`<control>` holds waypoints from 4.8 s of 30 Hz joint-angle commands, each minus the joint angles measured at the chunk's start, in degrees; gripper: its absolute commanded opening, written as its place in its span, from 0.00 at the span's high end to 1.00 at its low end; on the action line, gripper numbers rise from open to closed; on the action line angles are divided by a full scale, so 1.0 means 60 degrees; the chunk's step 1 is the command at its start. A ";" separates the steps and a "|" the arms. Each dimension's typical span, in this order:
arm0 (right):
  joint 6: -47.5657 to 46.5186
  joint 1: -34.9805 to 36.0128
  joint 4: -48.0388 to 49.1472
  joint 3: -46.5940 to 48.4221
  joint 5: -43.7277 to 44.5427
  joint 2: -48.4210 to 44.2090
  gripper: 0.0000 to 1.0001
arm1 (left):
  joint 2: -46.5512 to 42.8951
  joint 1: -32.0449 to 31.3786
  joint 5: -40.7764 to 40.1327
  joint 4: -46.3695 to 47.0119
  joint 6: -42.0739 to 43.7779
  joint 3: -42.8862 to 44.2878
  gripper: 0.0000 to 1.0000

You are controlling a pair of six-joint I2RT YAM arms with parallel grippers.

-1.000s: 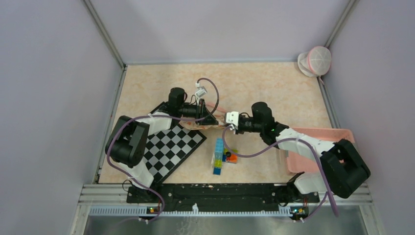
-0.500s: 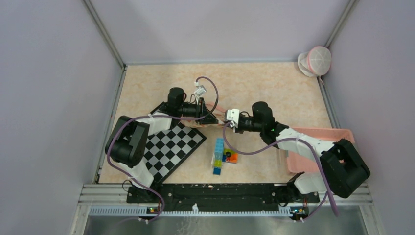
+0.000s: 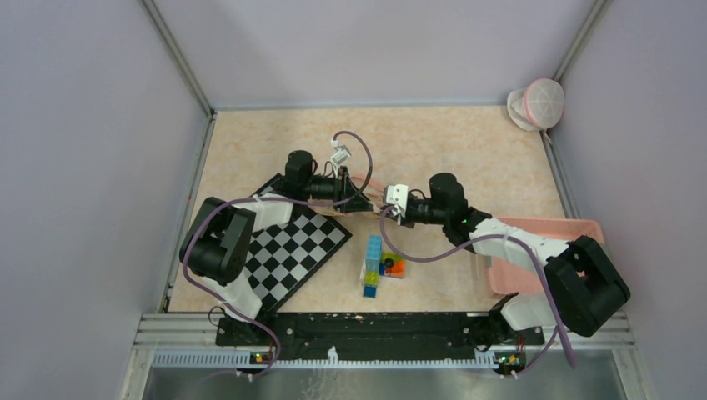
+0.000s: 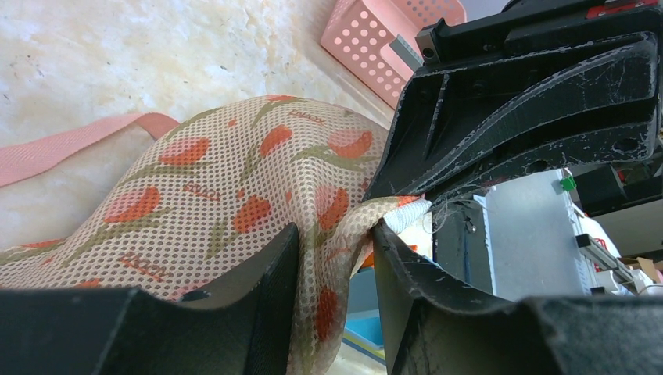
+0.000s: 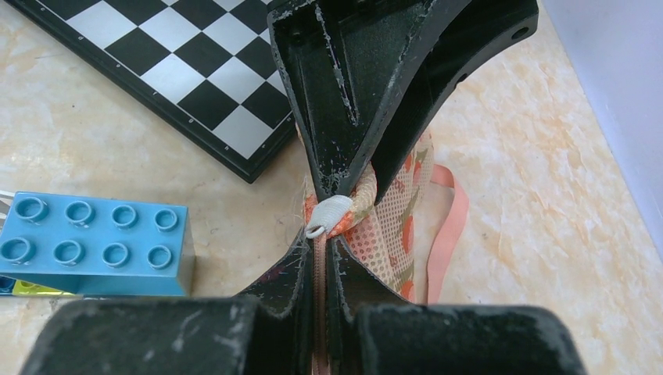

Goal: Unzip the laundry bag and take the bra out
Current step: Unzip the laundry bag at the center of the board.

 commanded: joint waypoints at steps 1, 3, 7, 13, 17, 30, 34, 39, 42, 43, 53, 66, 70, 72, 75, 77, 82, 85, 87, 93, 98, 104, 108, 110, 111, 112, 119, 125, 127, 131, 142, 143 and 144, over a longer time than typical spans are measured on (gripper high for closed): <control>0.0203 0.0151 0.0889 0.0537 -0.0337 0.0216 1.00 | -0.0128 -0.0529 0.0660 0.0798 -0.0250 -0.0079 0.55; 0.0302 0.0147 0.1016 0.0541 -0.0341 0.0211 1.00 | -0.0124 -0.0576 0.0681 0.0804 -0.0249 -0.0054 0.56; 0.0378 0.0154 0.1132 0.0623 -0.0395 0.0305 1.00 | -0.0121 -0.0820 0.1007 0.0820 -0.0157 0.0105 0.54; 0.0231 0.0158 0.1103 0.0658 -0.0421 0.0416 1.00 | -0.0099 -0.1069 0.1299 0.1194 -0.0439 0.0205 0.56; 0.0067 0.0154 0.1016 0.0621 -0.0329 0.0485 1.00 | -0.0108 -0.1071 0.1532 0.1784 -0.0960 0.0139 0.57; 0.0536 0.0029 0.1476 0.0720 0.0318 0.0703 1.00 | -0.0492 -0.1081 0.1830 0.1553 -0.0720 -0.0083 0.45; 0.0649 -0.0051 0.1528 0.0774 0.0258 0.0692 1.00 | -0.0644 -0.1077 0.1841 0.1075 -0.0381 -0.0131 0.45; 0.0747 -0.0217 0.1424 0.0835 0.0251 0.0674 1.00 | -0.0822 -0.1085 0.1901 0.0957 -0.0178 -0.0242 0.45; 0.0694 -0.0247 0.1329 0.0845 0.0219 0.0689 1.00 | -0.0928 -0.1079 0.1921 0.0939 -0.0094 -0.0276 0.43; 0.0700 -0.0246 0.1347 0.0838 0.0205 0.0698 1.00 | -0.0952 -0.1097 0.1929 0.0935 -0.0069 -0.0297 0.42; 0.0806 -0.0242 0.1416 0.0931 0.0091 0.0796 1.00 | -0.1077 -0.1365 0.1739 0.0667 0.0375 -0.0218 0.32; 0.0965 -0.0343 0.1428 0.1057 0.0249 0.1041 1.00 | -0.1457 -0.1612 0.1544 -0.0080 0.1282 -0.0124 0.25; 0.0946 -0.0340 0.1471 0.1111 0.0441 0.1143 1.00 | -0.1554 -0.1666 0.1496 -0.0079 0.1400 -0.0155 0.25; 0.0907 -0.0341 0.1476 0.1150 0.0491 0.1194 1.00 | -0.1595 -0.1715 0.1495 -0.0072 0.1466 -0.0171 0.24; 0.0860 -0.0348 0.1512 0.1165 0.0587 0.1256 1.00 | -0.1692 -0.1807 0.1520 -0.0134 0.1657 -0.0187 0.24; 0.0829 -0.0344 0.1528 0.1171 0.0659 0.1263 1.00 | -0.1721 -0.1844 0.1560 -0.0133 0.1682 -0.0196 0.23; 0.0810 -0.0353 0.1591 0.1085 0.0559 0.1210 1.00 | -0.1814 -0.1858 0.1584 -0.0083 0.1736 -0.0262 0.22; 0.0737 -0.0357 0.1550 0.0951 0.0156 0.0997 1.00 | -0.1859 -0.1625 0.1215 0.0228 0.1296 -0.0497 0.23; 0.0589 -0.0380 0.1348 0.0862 -0.0168 0.0763 1.00 | -0.1810 -0.1306 0.1277 0.0832 0.0886 -0.0678 0.23; -0.0147 -0.0441 0.0882 0.0426 -0.0751 0.0173 1.00 | -0.2032 -0.0490 0.1349 -0.1065 0.3174 0.0071 0.21; -0.0385 -0.0486 0.0687 0.0393 -0.0997 0.0075 1.00 | -0.2135 0.0286 0.1554 -0.3608 0.6445 0.0993 0.15; -0.0485 -0.0530 0.0757 0.0398 -0.1223 0.0108 1.00 | -0.2163 0.0256 0.1507 -0.6788 1.0437 0.1663 0.17; -0.0486 -0.0540 0.0776 0.0434 -0.1314 0.0128 1.00 | -0.2152 0.0106 0.1009 -0.6880 1.1587 0.1486 0.27; -0.0486 -0.0541 0.0748 0.0453 -0.1357 0.0128 1.00 | -0.2122 -0.0001 0.0665 -0.6933 1.2029 0.1466 0.31; -0.0497 -0.0543 0.0729 0.0463 -0.1384 0.0128 1.00 | -0.2111 -0.0021 0.0547 -0.6769 1.2045 0.1408 0.31; -0.0500 -0.0543 0.0714 0.0472 -0.1406 0.0126 1.00 | -0.2119 -0.0020 0.0422 -0.6543 1.1988 0.1313 0.32; -0.0442 -0.0535 0.0679 0.0528 -0.1443 0.0178 1.00 | -0.1949 -0.0556 -0.0397 -0.6263 1.2535 0.1093 0.41; -0.0428 -0.0530 0.0650 0.0545 -0.1398 0.0130 1.00 | -0.1849 -0.0743 -0.1116 -0.5625 1.2263 0.0694 0.61; -0.0400 -0.0530 0.0633 0.0552 -0.1360 0.0114 1.00 | -0.1862 -0.0748 -0.1223 -0.5366 1.1941 0.0581 0.71; -0.0299 -0.0602 0.0326 0.0621 -0.1173 0.0031 0.97 | -0.1856 -0.0746 -0.1243 -0.4843 1.1155 0.0476 0.86; 0.1511 -0.1678 -0.2163 0.1216 -0.0445 -0.1183 0.51 | -0.1404 -0.0624 -0.1562 -0.4521 0.9409 0.0782 1.00; 0.2009 -0.1716 -0.2438 0.1403 -0.0280 -0.1187 0.51 | -0.1353 -0.0615 -0.1588 -0.4492 0.9280 0.0835 1.00; 0.2532 -0.1760 -0.2743 0.1626 -0.0162 -0.1135 0.52 | -0.1306 -0.0614 -0.1617 -0.4471 0.9125 0.0895 1.00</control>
